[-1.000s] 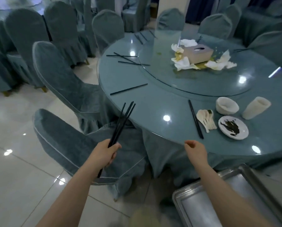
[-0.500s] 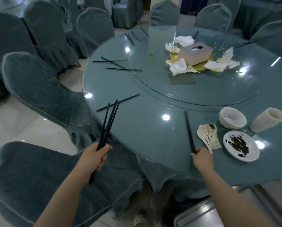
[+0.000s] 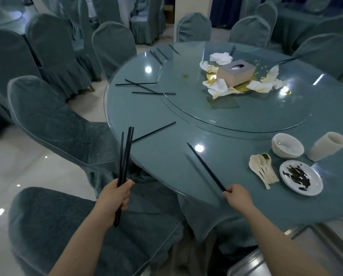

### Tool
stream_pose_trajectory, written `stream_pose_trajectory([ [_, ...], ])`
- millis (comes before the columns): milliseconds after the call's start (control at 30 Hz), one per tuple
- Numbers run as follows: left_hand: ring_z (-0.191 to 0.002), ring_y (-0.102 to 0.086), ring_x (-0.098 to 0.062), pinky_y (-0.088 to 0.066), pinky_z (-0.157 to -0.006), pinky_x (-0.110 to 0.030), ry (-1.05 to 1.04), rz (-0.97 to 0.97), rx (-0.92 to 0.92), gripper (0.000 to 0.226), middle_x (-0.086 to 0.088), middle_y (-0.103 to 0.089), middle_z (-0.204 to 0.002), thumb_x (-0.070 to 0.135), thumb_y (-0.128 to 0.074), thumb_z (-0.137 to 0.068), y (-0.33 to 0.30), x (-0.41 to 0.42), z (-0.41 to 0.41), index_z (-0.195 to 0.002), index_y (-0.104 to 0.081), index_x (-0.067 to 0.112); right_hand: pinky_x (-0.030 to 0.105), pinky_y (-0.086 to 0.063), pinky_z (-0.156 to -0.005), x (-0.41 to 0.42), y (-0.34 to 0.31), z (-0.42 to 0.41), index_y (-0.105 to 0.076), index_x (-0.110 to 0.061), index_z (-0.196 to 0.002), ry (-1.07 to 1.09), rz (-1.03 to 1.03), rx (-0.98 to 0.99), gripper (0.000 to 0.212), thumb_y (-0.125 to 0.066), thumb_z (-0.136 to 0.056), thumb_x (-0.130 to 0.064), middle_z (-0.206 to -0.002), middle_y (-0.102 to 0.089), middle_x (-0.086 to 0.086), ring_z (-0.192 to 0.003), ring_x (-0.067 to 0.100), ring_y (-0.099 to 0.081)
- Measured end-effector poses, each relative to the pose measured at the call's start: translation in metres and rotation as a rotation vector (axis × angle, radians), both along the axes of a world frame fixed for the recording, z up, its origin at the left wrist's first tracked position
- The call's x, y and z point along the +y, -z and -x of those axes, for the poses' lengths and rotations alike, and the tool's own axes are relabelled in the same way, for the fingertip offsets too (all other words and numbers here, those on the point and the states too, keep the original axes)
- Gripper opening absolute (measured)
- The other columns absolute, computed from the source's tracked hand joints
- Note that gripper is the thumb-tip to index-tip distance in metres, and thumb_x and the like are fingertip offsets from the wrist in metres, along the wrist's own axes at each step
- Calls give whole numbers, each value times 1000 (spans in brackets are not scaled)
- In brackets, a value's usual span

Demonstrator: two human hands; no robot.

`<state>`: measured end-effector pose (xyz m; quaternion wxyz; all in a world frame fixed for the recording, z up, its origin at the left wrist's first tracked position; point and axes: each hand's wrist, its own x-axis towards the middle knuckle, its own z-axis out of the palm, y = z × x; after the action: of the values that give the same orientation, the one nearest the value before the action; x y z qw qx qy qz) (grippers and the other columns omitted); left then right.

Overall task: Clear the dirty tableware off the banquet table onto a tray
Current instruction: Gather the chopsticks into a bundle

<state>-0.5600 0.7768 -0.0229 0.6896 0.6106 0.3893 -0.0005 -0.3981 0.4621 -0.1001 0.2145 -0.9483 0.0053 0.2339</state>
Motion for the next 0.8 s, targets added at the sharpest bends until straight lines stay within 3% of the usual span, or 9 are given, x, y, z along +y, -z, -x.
stream_pose_trajectory([
  [67,-38,-28,-8,-23,-35,-19,-14,-4,-20,11,7,-35,-46,19,-55,-95,0,5,2,-92,-59,9,29,-32,-60,36,-13,24,-44,-14,-61,-10,-160,8,34,-57,-93,-20,-59,-44,0,-60,17,-43],
  [200,-37,-27,-8,-22,-34,-19,-18,36,-71,24,7,-32,-44,25,-52,-97,4,9,5,-93,-66,6,27,-44,-70,101,-38,68,-69,-9,-86,30,-481,71,12,-63,-90,-19,-79,-66,5,-76,17,-60],
  [333,-44,-51,-10,-38,-42,-21,-63,70,-60,29,4,-52,-49,30,-50,-98,9,8,4,-92,-69,9,22,-47,-65,144,-55,100,-71,-16,-84,66,-689,165,9,-64,-90,-18,-77,-69,-3,-68,8,-60],
  [400,-57,-64,-15,-45,-49,-23,-97,122,-85,30,-1,-65,-59,28,-48,-99,11,6,1,-91,-68,7,22,-45,-62,157,-60,111,-68,-20,-78,67,-713,188,12,-65,-89,-20,-69,-65,-8,-63,5,-57],
  [533,-75,-70,-20,-53,-58,-26,-146,228,-188,26,-10,-73,-84,25,-47,-99,14,-2,-12,-98,-65,6,22,-43,-61,173,-67,123,-69,-12,-82,9,-690,184,12,-65,-89,-20,-68,-62,-5,-62,7,-54],
  [667,-81,-72,-19,-53,-67,-28,-157,320,-216,28,-9,-75,-84,26,-44,-100,18,-8,-27,-100,-64,7,22,-43,-61,176,-68,119,-71,-9,-85,-27,-670,179,13,-64,-89,-19,-68,-62,-2,-61,7,-53],
  [800,-81,-72,-20,-53,-67,-29,-204,334,-207,25,-8,-75,-80,24,-44,-101,23,0,-37,-96,-62,7,19,-48,-61,179,-58,99,-70,-23,-75,-58,-687,188,7,-72,-82,-24,-64,-67,-8,-60,2,-59],
])
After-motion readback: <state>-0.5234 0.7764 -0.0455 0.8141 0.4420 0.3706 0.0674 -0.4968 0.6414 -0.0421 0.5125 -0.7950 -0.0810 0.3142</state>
